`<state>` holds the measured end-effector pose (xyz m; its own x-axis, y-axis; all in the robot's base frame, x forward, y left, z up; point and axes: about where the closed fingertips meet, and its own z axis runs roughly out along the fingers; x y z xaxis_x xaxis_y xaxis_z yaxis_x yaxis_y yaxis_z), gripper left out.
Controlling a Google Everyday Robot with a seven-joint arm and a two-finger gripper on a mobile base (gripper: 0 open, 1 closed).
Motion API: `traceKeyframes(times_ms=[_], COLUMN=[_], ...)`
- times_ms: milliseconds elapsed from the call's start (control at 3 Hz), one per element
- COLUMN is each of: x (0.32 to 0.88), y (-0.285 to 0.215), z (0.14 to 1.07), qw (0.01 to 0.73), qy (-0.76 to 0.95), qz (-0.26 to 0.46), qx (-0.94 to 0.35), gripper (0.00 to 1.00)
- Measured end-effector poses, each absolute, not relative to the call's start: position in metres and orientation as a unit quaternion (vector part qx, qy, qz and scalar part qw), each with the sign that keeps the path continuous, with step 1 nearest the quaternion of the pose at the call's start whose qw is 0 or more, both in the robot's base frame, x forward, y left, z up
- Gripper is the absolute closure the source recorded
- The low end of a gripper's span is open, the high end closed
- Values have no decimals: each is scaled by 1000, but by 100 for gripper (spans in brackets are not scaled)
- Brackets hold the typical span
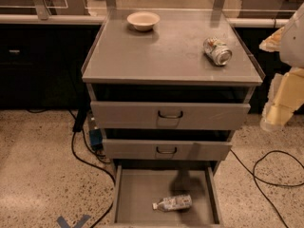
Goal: Pick blue plastic bottle from bottom drawer and place on counter
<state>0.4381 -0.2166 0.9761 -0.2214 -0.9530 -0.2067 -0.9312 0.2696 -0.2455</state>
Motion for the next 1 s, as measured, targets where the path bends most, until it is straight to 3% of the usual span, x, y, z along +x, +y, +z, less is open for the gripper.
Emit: traceKeyframes(times_ms=[667, 1000], x=[431, 427], y=[-212, -212], z=[941, 868], qw=[173, 165], qy=[773, 778], qz=[-28, -1], qx=[-609, -606], gripper=[0, 0])
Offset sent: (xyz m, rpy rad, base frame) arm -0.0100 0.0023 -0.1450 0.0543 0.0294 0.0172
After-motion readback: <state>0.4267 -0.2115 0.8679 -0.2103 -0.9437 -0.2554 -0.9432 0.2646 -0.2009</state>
